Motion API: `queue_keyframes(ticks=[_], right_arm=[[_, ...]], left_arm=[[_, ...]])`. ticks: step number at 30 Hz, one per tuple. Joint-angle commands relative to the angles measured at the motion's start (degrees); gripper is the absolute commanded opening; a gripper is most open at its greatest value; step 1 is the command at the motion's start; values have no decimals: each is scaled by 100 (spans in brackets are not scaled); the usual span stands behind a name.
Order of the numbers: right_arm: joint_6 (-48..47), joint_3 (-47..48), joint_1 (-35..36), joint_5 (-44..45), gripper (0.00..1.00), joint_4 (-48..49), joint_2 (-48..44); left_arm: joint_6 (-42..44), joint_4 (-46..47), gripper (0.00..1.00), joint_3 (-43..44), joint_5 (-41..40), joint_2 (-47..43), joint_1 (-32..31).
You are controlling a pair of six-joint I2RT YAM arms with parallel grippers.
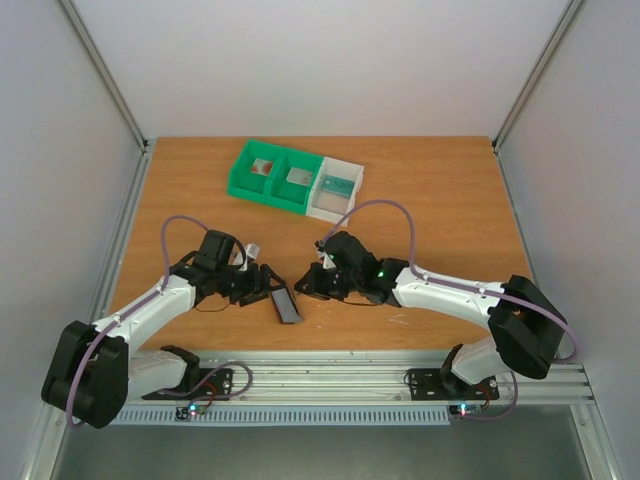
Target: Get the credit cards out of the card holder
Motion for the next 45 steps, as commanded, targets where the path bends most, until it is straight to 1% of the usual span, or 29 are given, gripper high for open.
queue_keyframes(ticks=[1,6,11,16,18,21,26,28,31,33,36,38,42,45], right_arm=[[-34,-134,44,279,1,-184,-238],[-152,-116,39,717,1,-807,-338],[-178,-316,21,873,1,-908,-383],[-259,-419,3,1284,1,-1283,-385],[-316,-522,-15,1438,1,-1282,-395],[-366,-806,-40,1511,2,-946,-445],[-412,-802,-55,1572,9,-1125,-314],[-453,-684,-50,1583,14,-1339,-342],[-610,-477,-50,1589,24,-1654,-529],[-717,-303,-46,1579,29,-1877,-698],[-831,-32,-41,1456,32,-2164,-876],[-871,125,10,1266,33,-2142,-899],[-803,475,261,947,34,-1919,-714],[-709,656,468,809,34,-1594,-449]], left_arm=[[39,22,64,-125,-63,-14,-12],[64,57,55,-166,-139,26,-12],[48,141,47,-205,-120,96,-17],[73,197,40,-220,-139,188,-12],[73,232,38,-243,-125,226,-12],[77,355,34,-297,-29,257,-12],[40,434,24,-327,56,242,-12],[47,441,21,-315,50,241,-13],[48,461,19,-301,52,281,-12],[48,479,17,-302,61,329,-13],[48,490,13,-307,91,351,-12],[40,474,8,-309,93,313,-12],[-1,477,1,-285,100,222,-12],[-35,477,0,-303,85,197,-12]])
